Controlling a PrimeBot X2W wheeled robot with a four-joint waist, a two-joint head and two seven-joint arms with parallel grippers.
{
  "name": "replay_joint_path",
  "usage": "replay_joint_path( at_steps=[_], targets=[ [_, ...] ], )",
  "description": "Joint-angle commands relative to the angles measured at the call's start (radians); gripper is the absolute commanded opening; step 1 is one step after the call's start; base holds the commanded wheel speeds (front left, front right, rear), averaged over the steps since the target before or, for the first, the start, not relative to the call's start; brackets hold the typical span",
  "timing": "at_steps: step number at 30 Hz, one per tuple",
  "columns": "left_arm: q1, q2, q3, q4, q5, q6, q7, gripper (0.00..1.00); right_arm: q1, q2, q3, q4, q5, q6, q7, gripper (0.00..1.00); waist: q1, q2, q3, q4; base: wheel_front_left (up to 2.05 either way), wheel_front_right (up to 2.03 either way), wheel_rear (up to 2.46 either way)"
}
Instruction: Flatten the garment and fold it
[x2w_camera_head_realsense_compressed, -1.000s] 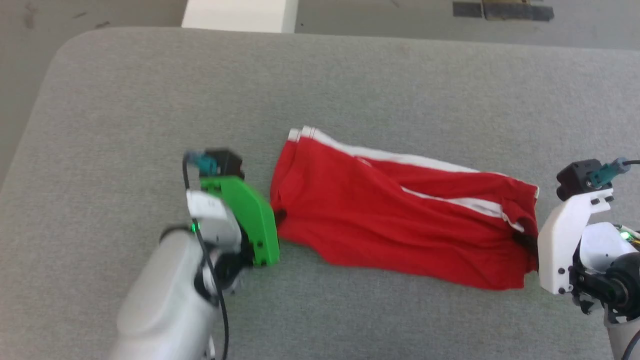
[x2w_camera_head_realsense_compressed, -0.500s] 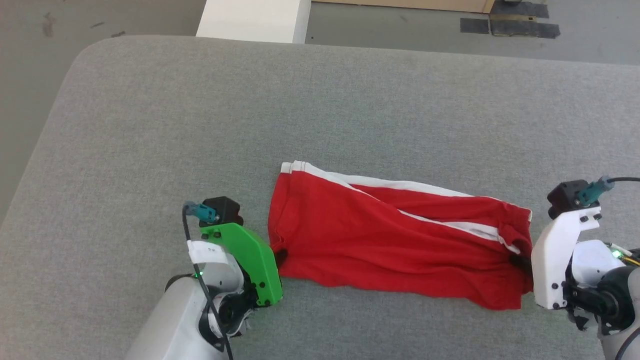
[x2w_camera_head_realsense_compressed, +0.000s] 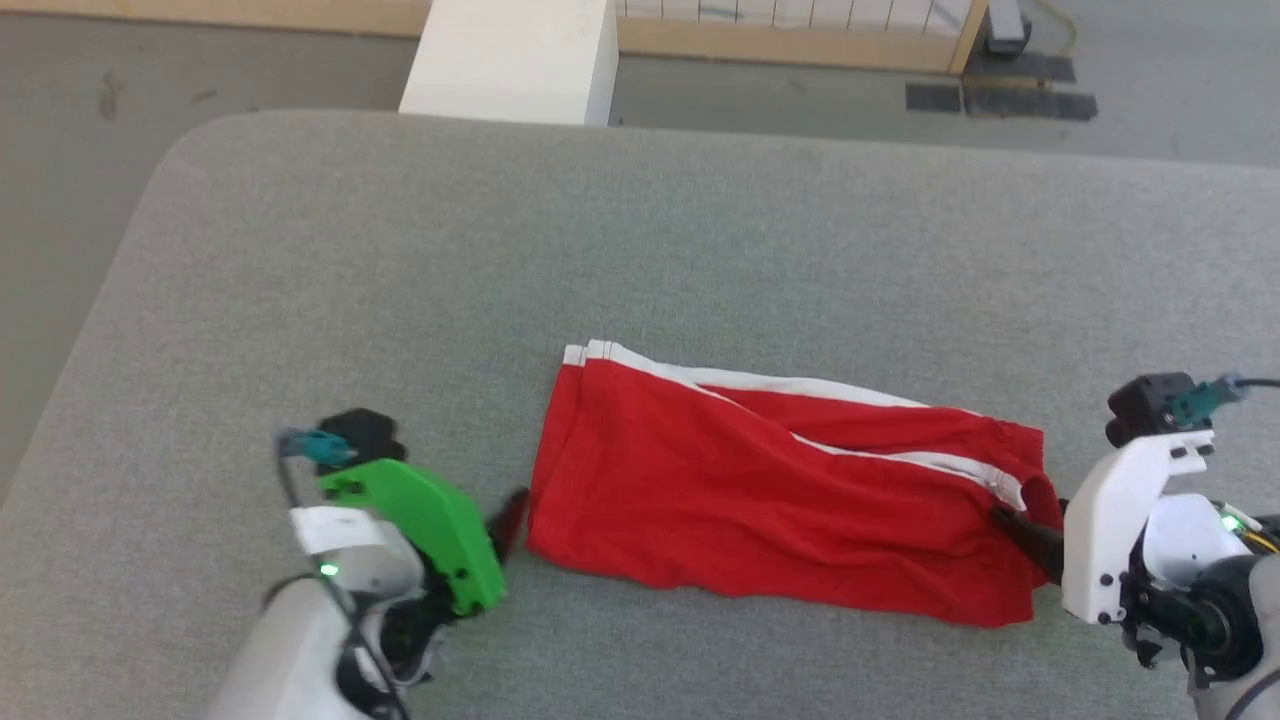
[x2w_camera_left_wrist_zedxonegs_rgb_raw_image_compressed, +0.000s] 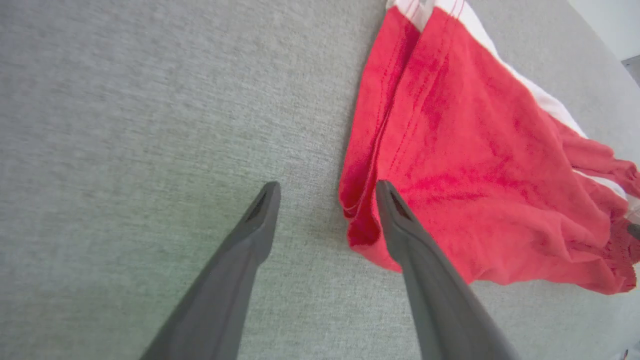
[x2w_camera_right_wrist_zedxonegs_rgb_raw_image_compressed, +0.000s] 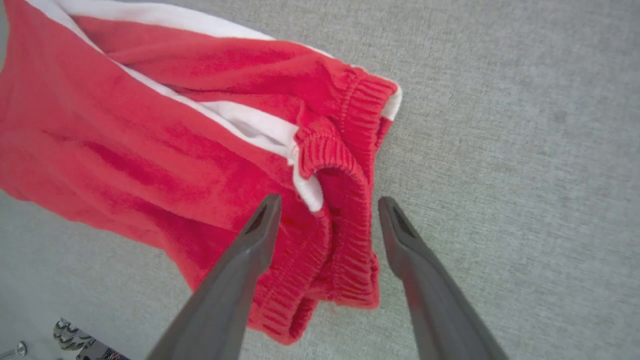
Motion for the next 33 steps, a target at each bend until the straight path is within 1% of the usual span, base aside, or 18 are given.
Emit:
replay_joint_path(
  at_steps=[1, 3, 4, 5, 9, 13, 16, 18, 20, 24, 28, 33],
  targets=[
    [0.013, 0.016, 0.016, -0.024, 0.005, 0.003, -0.025, 1.0, 0.018, 0.004, -0.01, -0.01, 0.007, -0.002, -0.012, 1.0, 0.0, -0.0001, -0.02, -0.003, 0.0, 0.0, 0.0],
    [0.015, 0.027, 0.046, -0.06, 0.013, -0.008, -0.091, 1.0, 0.031, 0.01, -0.03, -0.027, 0.009, -0.002, -0.027, 1.0, 0.0, -0.0001, -0.027, -0.004, 0.0, 0.0, 0.0],
    [0.016, 0.043, 0.053, -0.07, 0.032, -0.016, -0.124, 1.0, 0.038, 0.013, -0.039, -0.037, 0.008, -0.002, -0.031, 1.0, 0.0, -0.0001, -0.03, -0.005, 0.0, 0.0, 0.0],
    [0.014, 0.056, 0.075, -0.084, 0.056, -0.034, -0.206, 1.0, 0.048, 0.02, -0.059, -0.055, 0.006, -0.002, -0.041, 1.0, 0.0, -0.0001, -0.03, -0.008, 0.0, 0.0, 0.0],
    [0.007, 0.084, 0.093, -0.093, 0.134, -0.092, -0.412, 1.0, 0.052, 0.03, -0.075, -0.082, -0.01, -0.002, -0.053, 1.0, 0.0, -0.0001, -0.021, -0.016, 0.0, 0.0, 0.0],
    [0.011, 0.085, 0.107, -0.058, 0.199, -0.133, -0.632, 1.0, 0.056, 0.045, -0.081, -0.087, -0.025, -0.002, -0.055, 1.0, 0.0, -0.0001, -0.006, -0.019, 0.0, 0.0, 0.0],
    [0.013, 0.075, 0.106, -0.025, 0.246, -0.146, -0.769, 1.0, 0.061, 0.059, -0.083, -0.081, -0.034, -0.002, -0.049, 1.0, 0.0, -0.0001, 0.01, -0.016, 0.0, 0.0, 0.0],
    [0.006, 0.066, 0.112, -0.018, 0.275, -0.153, -0.809, 1.0, 0.062, 0.069, -0.081, -0.074, -0.039, -0.002, -0.049, 1.0, 0.0, -0.0001, 0.022, -0.014, 0.0, 0.0, 0.0],
    [0.004, 0.056, 0.126, -0.022, 0.302, -0.158, -0.822, 1.0, 0.059, 0.079, -0.074, -0.063, -0.043, -0.002, -0.051, 1.0, 0.0, -0.0001, 0.036, -0.014, 0.0, 0.0, 0.0],
    [0.015, 0.009, 0.19, -0.081, 0.341, -0.168, -0.826, 1.0, 0.041, 0.098, -0.069, -0.027, -0.047, -0.002, -0.064, 1.0, 0.0, -0.0001, 0.066, -0.01, 0.0, 0.0, 0.0],
    [0.037, -0.027, 0.23, -0.121, 0.398, -0.201, -0.827, 1.0, 0.017, 0.101, -0.069, 0.007, -0.06, -0.002, -0.076, 1.0, 0.0, -0.0001, 0.089, -0.007, 0.0, 0.0, 0.0],
    [0.054, -0.064, 0.262, -0.126, 0.447, -0.237, -0.827, 1.0, -0.007, 0.094, -0.05, 0.038, -0.065, -0.002, -0.081, 1.0, 0.0, -0.0001, 0.108, -0.004, 0.0, 0.0, 0.0]
  ],
)
